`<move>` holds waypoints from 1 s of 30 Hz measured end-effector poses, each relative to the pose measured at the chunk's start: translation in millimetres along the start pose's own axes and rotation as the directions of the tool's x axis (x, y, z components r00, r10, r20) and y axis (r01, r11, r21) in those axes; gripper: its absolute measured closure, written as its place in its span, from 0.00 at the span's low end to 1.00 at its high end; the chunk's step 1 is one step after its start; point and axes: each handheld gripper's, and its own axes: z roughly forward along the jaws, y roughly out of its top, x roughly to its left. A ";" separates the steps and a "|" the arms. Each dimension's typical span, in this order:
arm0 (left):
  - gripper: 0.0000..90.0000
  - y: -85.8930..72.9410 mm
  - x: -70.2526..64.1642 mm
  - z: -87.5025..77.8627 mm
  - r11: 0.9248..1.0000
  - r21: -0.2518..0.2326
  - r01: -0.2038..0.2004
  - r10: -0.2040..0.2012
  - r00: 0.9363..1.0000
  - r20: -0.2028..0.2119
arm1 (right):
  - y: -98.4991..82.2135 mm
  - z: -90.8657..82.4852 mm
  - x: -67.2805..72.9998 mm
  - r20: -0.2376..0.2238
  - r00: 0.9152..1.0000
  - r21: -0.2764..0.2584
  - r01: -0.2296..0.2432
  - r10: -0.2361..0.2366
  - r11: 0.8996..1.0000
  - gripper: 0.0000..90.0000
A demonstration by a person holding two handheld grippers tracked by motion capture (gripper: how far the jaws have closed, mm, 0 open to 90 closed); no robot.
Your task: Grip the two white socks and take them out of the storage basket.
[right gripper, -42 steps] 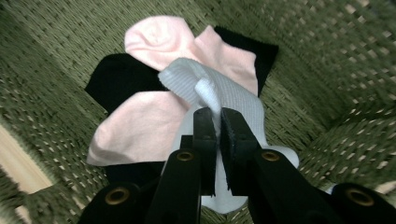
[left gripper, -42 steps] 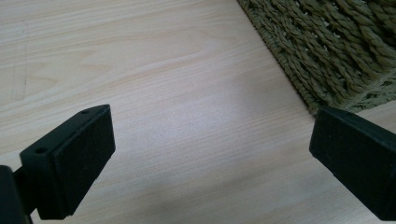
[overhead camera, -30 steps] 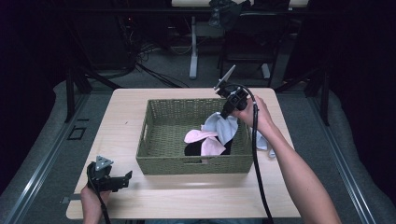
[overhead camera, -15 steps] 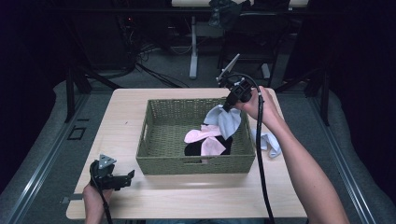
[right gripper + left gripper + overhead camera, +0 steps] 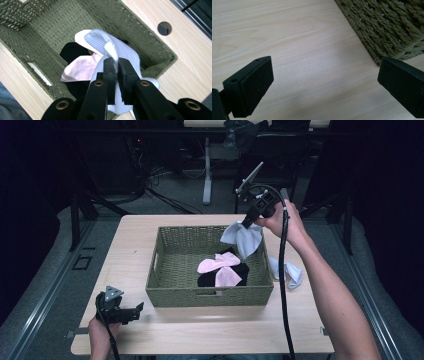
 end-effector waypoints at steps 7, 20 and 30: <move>0.00 0.0 -0.3 -1.6 1.000 -0.007 -0.001 0.001 1.000 -0.002 | -5.3 -23.2 -8.6 0.030 0.999 -0.014 -0.017 0.017 1.000 0.94; 0.00 0.6 -1.6 -1.8 1.000 -0.010 -0.004 0.004 1.000 -0.004 | -42.5 -52.4 -43.8 0.113 0.988 -0.019 -0.101 0.102 0.995 0.94; 0.00 1.1 -2.0 -1.3 1.000 -0.010 -0.001 0.001 1.000 -0.001 | -81.6 -41.6 -73.4 0.175 0.969 0.011 -0.180 0.175 0.984 0.94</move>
